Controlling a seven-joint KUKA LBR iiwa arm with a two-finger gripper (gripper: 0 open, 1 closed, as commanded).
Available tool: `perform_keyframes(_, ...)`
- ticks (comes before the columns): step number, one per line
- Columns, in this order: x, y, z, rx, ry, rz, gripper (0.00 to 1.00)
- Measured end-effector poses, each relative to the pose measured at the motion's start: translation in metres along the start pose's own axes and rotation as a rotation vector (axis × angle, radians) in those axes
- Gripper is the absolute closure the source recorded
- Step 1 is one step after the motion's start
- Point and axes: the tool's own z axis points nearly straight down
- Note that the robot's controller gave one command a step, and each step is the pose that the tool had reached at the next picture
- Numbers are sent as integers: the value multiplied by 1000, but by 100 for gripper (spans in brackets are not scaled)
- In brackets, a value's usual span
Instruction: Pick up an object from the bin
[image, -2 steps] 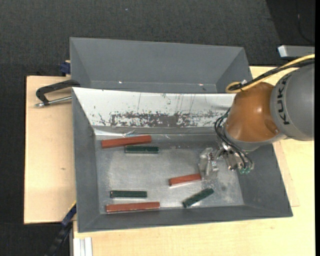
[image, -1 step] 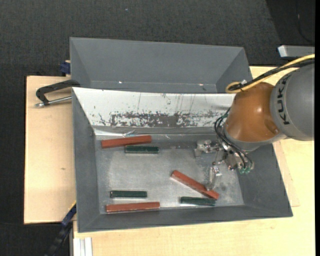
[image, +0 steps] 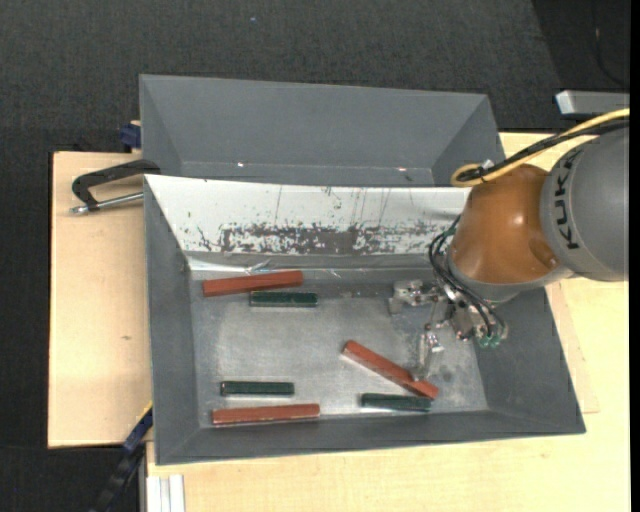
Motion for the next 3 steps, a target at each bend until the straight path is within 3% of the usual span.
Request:
perform_keyframes(2, 40, 55, 7, -1, 2, 43, 0)
perform_keyframes(3, 39, 57, -5, 0, -1, 15, 0)
